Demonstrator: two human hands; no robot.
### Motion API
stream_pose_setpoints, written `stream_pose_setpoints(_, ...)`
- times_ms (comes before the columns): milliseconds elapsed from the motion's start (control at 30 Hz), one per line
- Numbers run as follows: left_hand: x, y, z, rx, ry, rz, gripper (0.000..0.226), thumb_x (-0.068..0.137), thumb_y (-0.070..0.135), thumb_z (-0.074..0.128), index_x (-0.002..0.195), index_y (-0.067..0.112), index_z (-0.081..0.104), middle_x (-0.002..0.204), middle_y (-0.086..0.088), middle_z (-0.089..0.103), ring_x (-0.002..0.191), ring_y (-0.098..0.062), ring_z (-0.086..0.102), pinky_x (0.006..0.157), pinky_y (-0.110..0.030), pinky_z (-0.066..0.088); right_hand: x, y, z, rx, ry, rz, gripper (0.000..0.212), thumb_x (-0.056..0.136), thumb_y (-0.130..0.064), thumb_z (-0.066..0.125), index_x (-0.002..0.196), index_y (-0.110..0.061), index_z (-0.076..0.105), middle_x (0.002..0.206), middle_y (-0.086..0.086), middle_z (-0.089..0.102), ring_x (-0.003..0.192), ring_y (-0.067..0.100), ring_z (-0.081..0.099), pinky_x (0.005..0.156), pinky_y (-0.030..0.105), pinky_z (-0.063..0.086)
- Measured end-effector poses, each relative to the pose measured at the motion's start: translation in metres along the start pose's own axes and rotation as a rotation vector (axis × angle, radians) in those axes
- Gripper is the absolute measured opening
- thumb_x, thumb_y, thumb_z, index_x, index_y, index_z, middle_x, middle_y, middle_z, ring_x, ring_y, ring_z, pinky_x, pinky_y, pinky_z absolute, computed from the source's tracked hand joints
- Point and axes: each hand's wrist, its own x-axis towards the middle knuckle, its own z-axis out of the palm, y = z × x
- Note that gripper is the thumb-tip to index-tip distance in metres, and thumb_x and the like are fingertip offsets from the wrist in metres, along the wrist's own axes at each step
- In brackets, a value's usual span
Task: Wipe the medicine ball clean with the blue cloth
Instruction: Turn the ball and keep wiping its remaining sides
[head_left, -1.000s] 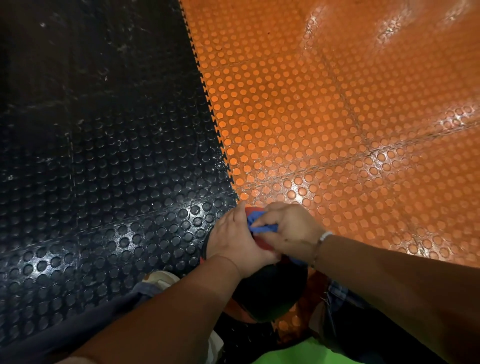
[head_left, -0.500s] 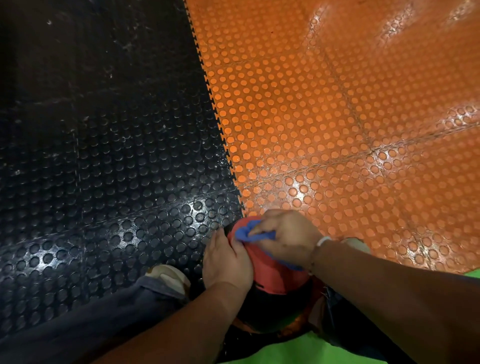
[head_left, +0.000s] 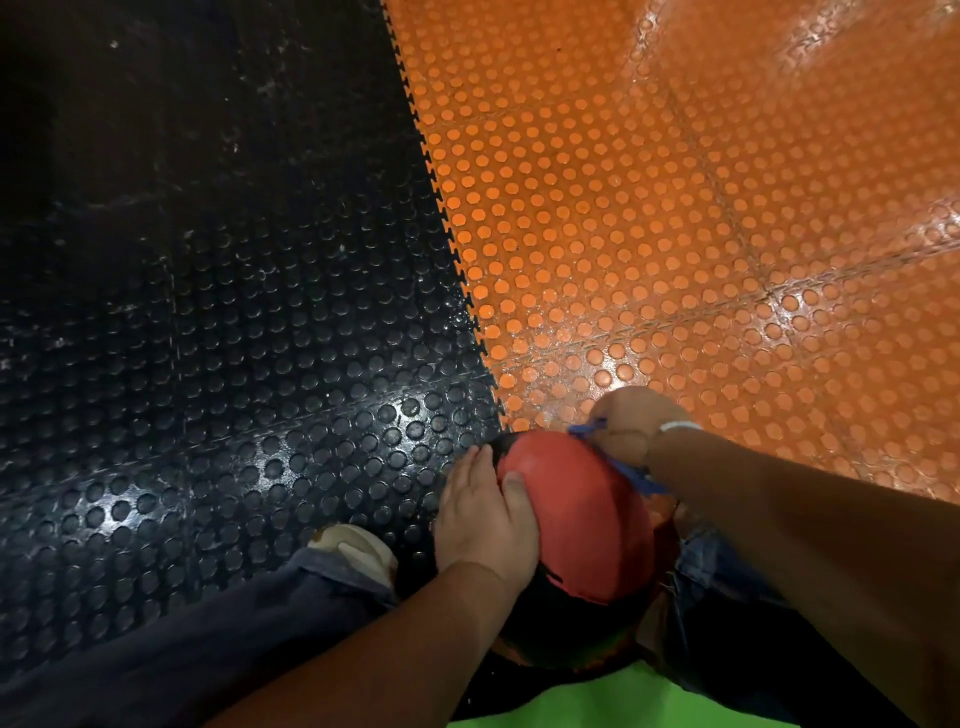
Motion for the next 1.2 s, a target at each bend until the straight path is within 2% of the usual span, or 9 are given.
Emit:
stream_pose_setpoints(167,0.042,-0.041,-0.018,-0.573,0.038,-0.545,0.028,0.096,0.022,0.046,0.118,0.012,0.061,0.121,-0.009,0.061,0.109,-0.026,0.055,0.095,-0.031,0.043,0.001,0.043,0.000,0.287,-0.175,0.170,0.020,0.095,-0.023,0.048,0.102,-0.009,0.062,0.097,0.006,0.053,0.080,0.015,0.050,0.061,0.018,0.039)
stream_pose_setpoints(300,0.036,-0.067,-0.011,-0.737,-0.352,-0.764,0.052,0.098,0.044,0.041,0.103,-0.001,0.067,0.082,-0.017,0.072,0.070,-0.025,0.068,0.054,-0.023,0.053,-0.015,0.057,0.002,0.481,-0.292,0.275,0.030,0.098,-0.018,0.041,0.069,-0.018,0.049,0.081,-0.002,0.051,0.072,0.014,0.047,0.064,0.018,0.038)
stream_pose_setpoints(400,0.032,-0.059,-0.002,-0.882,-0.506,-0.746,0.071,0.089,0.067,0.037,0.104,0.007,0.072,0.092,-0.019,0.073,0.088,-0.032,0.067,0.075,-0.036,0.052,-0.030,0.050,0.029,0.888,-0.310,0.399,0.029,0.091,-0.032,0.056,0.081,-0.006,0.064,0.067,0.007,0.069,0.058,0.020,0.064,0.063,0.028,0.047)
stream_pose_setpoints(567,0.036,-0.047,0.002,-0.853,-0.412,-0.672,0.073,0.081,0.077,0.039,0.107,0.018,0.073,0.104,-0.013,0.072,0.098,-0.034,0.068,0.095,-0.047,0.049,-0.022,0.062,0.062,1.275,-0.200,0.437,0.089,0.038,-0.069,0.082,0.109,-0.017,0.070,0.105,0.008,0.071,0.096,0.034,0.067,0.092,0.051,0.049)
stream_pose_setpoints(667,0.047,-0.047,-0.003,-0.771,-0.210,-0.560,0.090,0.052,0.093,0.050,0.116,0.032,0.065,0.113,-0.003,0.069,0.100,-0.028,0.067,0.094,-0.045,0.049,-0.022,0.058,0.059,1.410,-0.097,0.511,0.084,0.042,-0.067,0.081,0.107,-0.015,0.069,0.100,0.013,0.071,0.091,0.037,0.068,0.089,0.057,0.049)
stream_pose_setpoints(733,0.049,-0.031,-0.021,-0.601,-0.070,-0.403,0.081,0.061,0.086,0.045,0.124,0.036,0.057,0.124,0.000,0.062,0.111,-0.026,0.059,0.102,-0.044,0.042,-0.016,0.049,0.054,1.488,-0.017,0.492,0.071,0.059,-0.062,0.075,0.109,-0.013,0.068,0.096,0.013,0.072,0.086,0.034,0.068,0.087,0.051,0.051)
stream_pose_setpoints(967,0.055,-0.017,-0.025,-0.344,0.109,-0.148,0.061,0.094,0.061,0.023,0.146,0.031,0.034,0.152,0.000,0.033,0.139,-0.022,0.031,0.113,-0.040,0.022,-0.017,0.025,0.015,1.006,0.206,0.268,0.037,0.093,-0.033,0.053,0.106,0.000,0.064,0.098,0.033,0.060,0.082,0.041,0.059,0.080,0.054,0.050)
stream_pose_setpoints(1067,0.057,-0.011,-0.019,-0.220,0.203,-0.014,0.052,0.099,0.046,0.020,0.146,0.029,0.036,0.156,0.007,0.025,0.144,-0.014,0.019,0.118,-0.040,0.009,-0.031,0.001,-0.002,0.565,0.362,-0.100,0.030,0.098,-0.036,0.039,0.110,-0.030,0.067,0.096,0.003,0.064,0.088,0.023,0.054,0.079,0.028,0.038)
stream_pose_setpoints(1200,0.063,-0.008,-0.016,-0.115,0.223,0.152,0.064,0.087,0.048,0.015,0.141,0.029,0.044,0.152,0.009,0.033,0.142,-0.013,0.024,0.118,-0.042,0.012,-0.051,-0.040,-0.003,0.107,0.457,-0.680,0.036,0.092,-0.044,0.037,0.102,-0.033,0.070,0.107,-0.007,0.070,0.103,0.019,0.062,0.098,0.037,0.043)
